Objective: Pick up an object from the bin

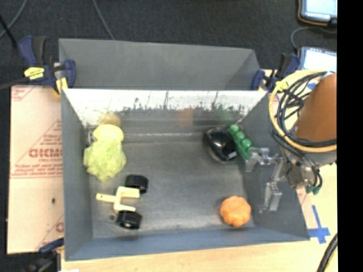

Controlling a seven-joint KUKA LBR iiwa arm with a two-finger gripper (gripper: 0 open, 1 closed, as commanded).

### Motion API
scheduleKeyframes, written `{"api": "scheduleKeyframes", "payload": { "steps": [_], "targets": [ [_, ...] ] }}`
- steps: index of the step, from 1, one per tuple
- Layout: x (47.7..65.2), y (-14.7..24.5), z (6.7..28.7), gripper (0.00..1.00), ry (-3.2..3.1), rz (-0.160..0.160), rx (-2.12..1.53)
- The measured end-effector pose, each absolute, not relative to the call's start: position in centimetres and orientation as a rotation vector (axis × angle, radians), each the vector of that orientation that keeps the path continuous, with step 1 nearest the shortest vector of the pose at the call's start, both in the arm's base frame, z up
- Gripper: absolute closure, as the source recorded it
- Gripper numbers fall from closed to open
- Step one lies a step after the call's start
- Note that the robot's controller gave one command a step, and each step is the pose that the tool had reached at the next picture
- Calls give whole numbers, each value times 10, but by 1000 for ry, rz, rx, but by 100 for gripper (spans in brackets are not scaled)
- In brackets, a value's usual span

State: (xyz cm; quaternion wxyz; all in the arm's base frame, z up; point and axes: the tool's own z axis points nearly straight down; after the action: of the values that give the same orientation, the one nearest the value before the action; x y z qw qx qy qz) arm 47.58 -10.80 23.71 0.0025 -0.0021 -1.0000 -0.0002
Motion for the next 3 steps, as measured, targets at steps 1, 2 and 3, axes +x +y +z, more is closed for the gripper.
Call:
{"api": "scheduleKeyframes", "payload": {
  "steps": [1,2,3],
  "targets": [
    [478,-108,241,0,-3145,2,0],
    [485,-118,192,0,-3149,5,-31],
    [477,-116,154,0,-3144,4,89]
  ]
}}
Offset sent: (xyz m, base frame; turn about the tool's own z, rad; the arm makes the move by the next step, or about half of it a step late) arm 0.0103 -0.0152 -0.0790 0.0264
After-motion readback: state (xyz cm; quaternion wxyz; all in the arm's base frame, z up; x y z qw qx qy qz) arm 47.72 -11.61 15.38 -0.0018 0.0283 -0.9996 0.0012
